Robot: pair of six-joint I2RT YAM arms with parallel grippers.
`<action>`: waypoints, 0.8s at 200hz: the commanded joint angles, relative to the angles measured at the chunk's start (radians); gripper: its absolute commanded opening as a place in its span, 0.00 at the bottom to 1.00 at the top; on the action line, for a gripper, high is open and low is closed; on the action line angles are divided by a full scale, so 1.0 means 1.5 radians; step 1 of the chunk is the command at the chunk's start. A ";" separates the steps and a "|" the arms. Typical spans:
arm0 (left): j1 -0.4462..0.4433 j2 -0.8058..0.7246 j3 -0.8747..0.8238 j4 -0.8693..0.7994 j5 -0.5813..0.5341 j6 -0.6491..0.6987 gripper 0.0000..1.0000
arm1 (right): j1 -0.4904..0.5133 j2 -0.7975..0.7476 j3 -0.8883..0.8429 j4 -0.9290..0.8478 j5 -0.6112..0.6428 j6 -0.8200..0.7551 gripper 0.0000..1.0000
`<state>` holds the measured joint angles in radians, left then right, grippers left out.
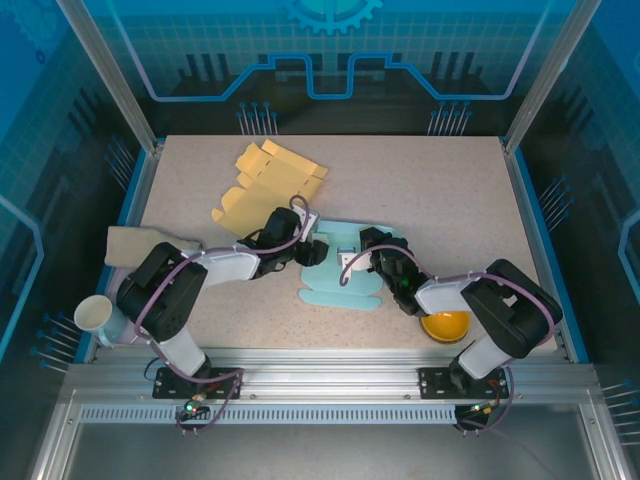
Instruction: Fold the paper box
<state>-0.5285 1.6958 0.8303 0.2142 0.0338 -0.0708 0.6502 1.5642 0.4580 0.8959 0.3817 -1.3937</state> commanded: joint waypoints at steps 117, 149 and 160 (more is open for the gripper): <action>-0.020 0.070 0.068 0.041 -0.153 0.039 0.44 | 0.001 0.000 -0.002 -0.066 -0.027 0.009 0.00; -0.023 0.078 0.074 -0.001 -0.279 0.004 0.47 | -0.010 -0.008 0.003 -0.070 -0.025 0.020 0.00; -0.023 0.084 0.085 -0.031 -0.332 -0.013 0.47 | -0.013 -0.009 0.003 -0.071 -0.025 0.024 0.00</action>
<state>-0.5903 1.7885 0.9176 0.2413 -0.1699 -0.0326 0.6449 1.5566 0.4667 0.8642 0.3767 -1.3758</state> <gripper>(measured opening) 0.470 0.043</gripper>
